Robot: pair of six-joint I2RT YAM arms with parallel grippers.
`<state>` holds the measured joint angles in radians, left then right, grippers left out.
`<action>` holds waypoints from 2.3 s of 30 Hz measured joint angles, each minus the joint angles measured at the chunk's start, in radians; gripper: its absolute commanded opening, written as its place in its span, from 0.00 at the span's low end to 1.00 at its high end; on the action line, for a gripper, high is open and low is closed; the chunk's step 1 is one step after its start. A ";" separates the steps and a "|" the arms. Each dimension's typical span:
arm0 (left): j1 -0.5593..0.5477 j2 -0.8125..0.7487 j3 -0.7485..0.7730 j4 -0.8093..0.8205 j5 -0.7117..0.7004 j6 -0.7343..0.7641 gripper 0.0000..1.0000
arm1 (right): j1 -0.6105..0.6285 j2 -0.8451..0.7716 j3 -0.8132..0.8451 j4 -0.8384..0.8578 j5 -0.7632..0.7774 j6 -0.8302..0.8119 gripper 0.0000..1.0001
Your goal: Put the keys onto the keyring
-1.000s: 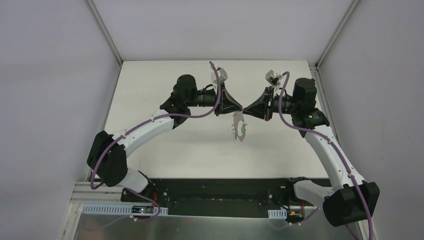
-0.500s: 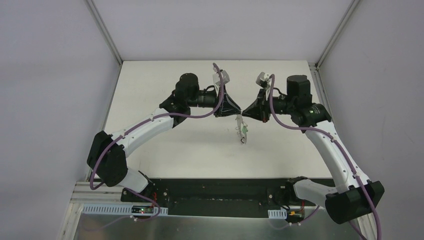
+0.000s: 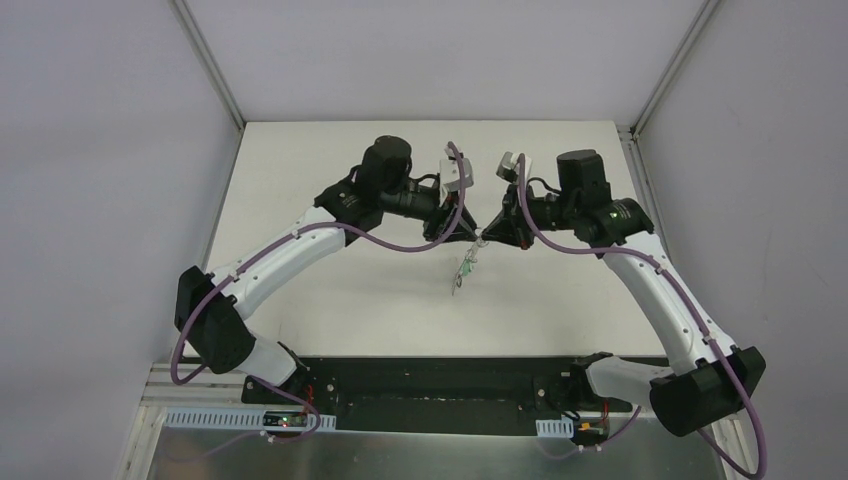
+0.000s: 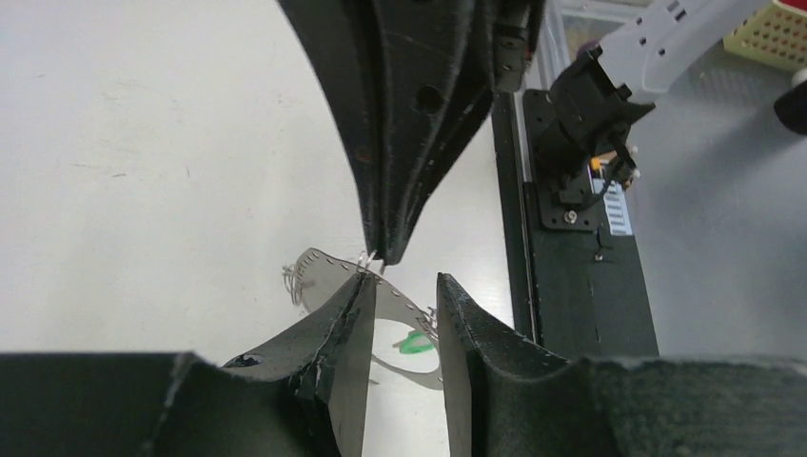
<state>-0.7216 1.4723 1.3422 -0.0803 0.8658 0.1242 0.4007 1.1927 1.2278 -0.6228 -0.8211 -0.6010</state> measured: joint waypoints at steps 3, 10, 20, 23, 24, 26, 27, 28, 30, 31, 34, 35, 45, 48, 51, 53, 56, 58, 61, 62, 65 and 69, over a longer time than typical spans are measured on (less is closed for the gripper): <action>-0.014 0.007 0.022 -0.080 0.009 0.079 0.24 | 0.002 0.004 0.001 -0.006 -0.002 -0.003 0.00; -0.026 0.059 0.092 -0.159 0.021 0.180 0.20 | 0.003 0.004 0.001 -0.011 -0.009 -0.008 0.00; -0.026 0.087 0.117 -0.230 0.024 0.260 0.10 | 0.003 0.003 -0.020 -0.009 -0.017 -0.014 0.00; -0.026 0.087 0.117 -0.241 0.024 0.280 0.07 | 0.003 0.000 -0.039 -0.005 -0.018 -0.013 0.00; -0.026 0.087 0.117 -0.246 0.025 0.287 0.07 | 0.003 -0.002 -0.045 -0.003 -0.017 -0.013 0.00; -0.026 0.086 0.117 -0.260 0.029 0.307 0.08 | 0.003 -0.003 -0.050 -0.003 -0.018 -0.013 0.00; -0.026 0.085 0.117 -0.269 0.032 0.314 0.09 | 0.003 -0.003 -0.050 -0.002 -0.018 -0.013 0.00; -0.026 0.083 0.117 -0.277 0.035 0.323 0.11 | 0.003 -0.003 -0.050 -0.002 -0.019 -0.013 0.00; -0.026 0.078 0.117 -0.286 0.040 0.338 0.17 | 0.003 -0.006 -0.051 -0.002 -0.026 -0.014 0.00; -0.026 0.077 0.118 -0.288 0.040 0.341 0.18 | 0.003 -0.008 -0.052 -0.001 -0.030 -0.014 0.00; -0.026 0.076 0.124 -0.299 0.039 0.349 0.20 | 0.002 -0.019 -0.061 -0.001 -0.047 -0.015 0.00; -0.026 0.077 0.129 -0.302 0.039 0.351 0.20 | 0.002 -0.021 -0.062 -0.002 -0.051 -0.016 0.00; -0.026 0.090 0.156 -0.301 0.042 0.359 0.24 | -0.006 -0.028 -0.075 0.006 -0.072 -0.018 0.00; -0.029 0.101 0.157 -0.303 0.042 0.360 0.24 | -0.008 -0.029 -0.079 0.010 -0.078 -0.017 0.00; -0.038 0.114 0.157 -0.303 0.044 0.360 0.22 | -0.011 -0.031 -0.080 0.014 -0.083 -0.017 0.00; -0.039 0.122 0.157 -0.303 0.047 0.360 0.18 | -0.013 -0.031 -0.080 0.016 -0.085 -0.016 0.00; -0.045 0.134 0.159 -0.301 0.047 0.358 0.11 | -0.013 -0.031 -0.081 0.016 -0.085 -0.016 0.00; -0.045 0.138 0.159 -0.300 0.047 0.359 0.07 | -0.013 -0.032 -0.085 0.016 -0.085 -0.014 0.00; -0.045 0.140 0.159 -0.300 0.047 0.359 0.04 | -0.013 -0.034 -0.092 0.016 -0.085 -0.014 0.00; -0.045 0.140 0.159 -0.300 0.047 0.359 0.01 | -0.013 -0.034 -0.093 0.018 -0.085 -0.014 0.00; -0.045 0.140 0.159 -0.301 0.047 0.358 0.00 | -0.014 -0.034 -0.093 0.020 -0.085 -0.014 0.00; -0.045 0.140 0.159 -0.299 0.043 0.343 0.00 | -0.017 -0.035 -0.096 0.027 -0.085 -0.009 0.03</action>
<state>-0.7662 1.6127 1.5013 -0.3790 0.9092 0.4667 0.3836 1.1576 1.1316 -0.5961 -0.9062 -0.6098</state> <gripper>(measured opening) 0.011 0.005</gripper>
